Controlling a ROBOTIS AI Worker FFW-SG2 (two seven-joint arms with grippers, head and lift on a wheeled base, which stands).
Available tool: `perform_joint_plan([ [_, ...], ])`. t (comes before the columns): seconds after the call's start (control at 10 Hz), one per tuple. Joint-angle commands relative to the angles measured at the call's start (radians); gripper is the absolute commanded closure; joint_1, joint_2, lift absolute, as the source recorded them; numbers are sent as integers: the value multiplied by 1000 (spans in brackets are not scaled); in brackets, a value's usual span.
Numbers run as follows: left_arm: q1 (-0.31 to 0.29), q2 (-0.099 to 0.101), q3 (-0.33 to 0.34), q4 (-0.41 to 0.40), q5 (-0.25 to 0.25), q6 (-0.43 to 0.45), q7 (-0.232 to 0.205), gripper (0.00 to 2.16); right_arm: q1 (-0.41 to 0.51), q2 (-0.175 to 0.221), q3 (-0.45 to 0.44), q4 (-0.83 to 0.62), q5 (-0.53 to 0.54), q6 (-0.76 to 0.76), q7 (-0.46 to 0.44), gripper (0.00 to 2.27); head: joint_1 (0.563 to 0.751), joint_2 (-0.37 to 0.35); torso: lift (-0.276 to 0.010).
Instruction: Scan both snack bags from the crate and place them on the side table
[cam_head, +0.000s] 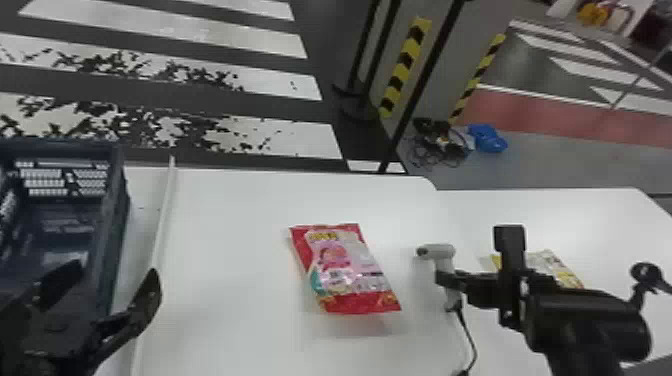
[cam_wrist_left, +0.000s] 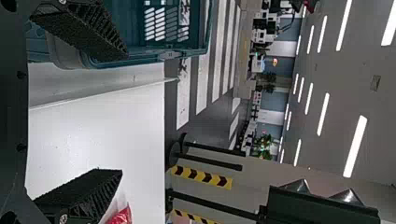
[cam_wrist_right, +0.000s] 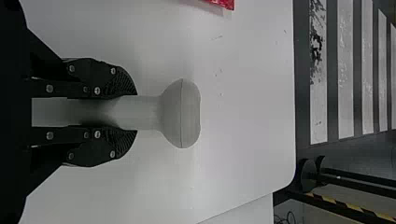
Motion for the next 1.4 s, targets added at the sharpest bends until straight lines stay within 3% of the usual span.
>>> perform_joint_plan([
  [0.0,3,0,-1,-1,0,0,-1,70,-1,0,2,14,0,-10,-7,2250,695,-350,-95],
  [0.1,4,0,1,-3,0,0,-1,70,-1,0,2,21,0,-19,-7,2152,695,-350,-95],
  [0.2,4,0,1,-4,0,0,-1,70,-1,0,0,21,-5,-31,-7,1737,695,-350,-95],
  [0.4,6,0,1,-6,0,0,-1,70,5,1,-6,15,-11,-41,-27,22,695,-350,-95],
  [0.6,7,0,1,-4,0,0,-1,70,17,6,-24,-22,-14,-28,-33,19,695,-350,-95],
  [0.9,6,-2,4,-3,0,0,-1,70,85,37,-73,-233,-54,94,-44,53,695,-350,-95],
  [1.3,6,2,5,-3,0,0,-1,70,141,41,-119,-443,-233,444,47,73,695,-350,-95],
])
